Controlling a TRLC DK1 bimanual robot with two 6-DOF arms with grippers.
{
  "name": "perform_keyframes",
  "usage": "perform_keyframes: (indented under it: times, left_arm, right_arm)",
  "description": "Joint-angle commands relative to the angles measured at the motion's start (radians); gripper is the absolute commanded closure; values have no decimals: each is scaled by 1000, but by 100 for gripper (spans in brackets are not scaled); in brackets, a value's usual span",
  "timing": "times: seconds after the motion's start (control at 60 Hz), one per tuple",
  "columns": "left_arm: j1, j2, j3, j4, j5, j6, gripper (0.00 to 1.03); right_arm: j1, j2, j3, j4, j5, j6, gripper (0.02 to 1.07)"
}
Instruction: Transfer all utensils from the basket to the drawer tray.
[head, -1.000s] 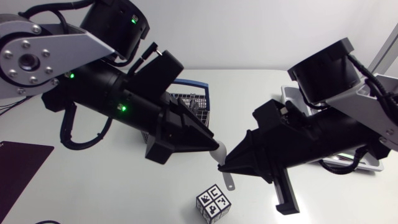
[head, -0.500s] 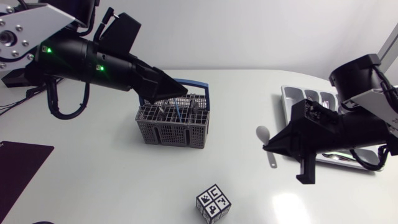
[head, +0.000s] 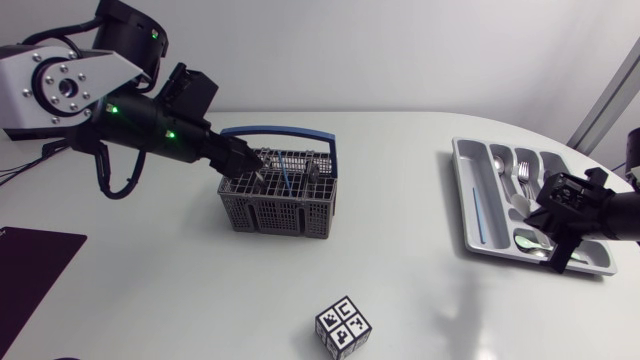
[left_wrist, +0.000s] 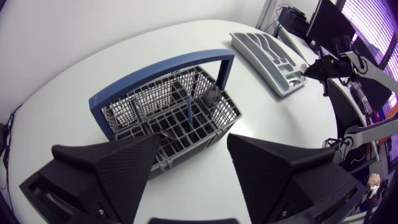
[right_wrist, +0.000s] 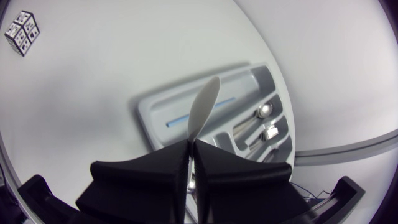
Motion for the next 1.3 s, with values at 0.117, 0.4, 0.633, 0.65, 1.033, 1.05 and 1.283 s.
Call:
perform_keyframes:
  times: [0.117,0.4,0.633,0.65,1.033,1.05,1.283]
  left_arm:
    - [18,17,-36,2,-8,-7,28]
    - [22,17,-47,-4,-35,-49,28]
    - [43,18,-41,-9,-41,-70,28]
    - [43,18,-41,-9,-41,-70,28]
    - [32,46,-10,-38,-40,-158,28]
    - [32,46,-9,-39,-40,-161,28]
    - [2,95,57,-70,-46,-294,28]
  right_arm:
    - [-149,149,-33,146,23,-154,101]
    - [-231,282,-70,345,81,-263,96]
    - [-261,296,-128,442,127,-323,27]
    - [-261,296,-128,442,127,-323,27]
    - [-254,76,-84,247,92,-188,7]
    - [-254,75,-82,242,92,-182,7]
    - [-116,-29,-87,138,101,17,7]
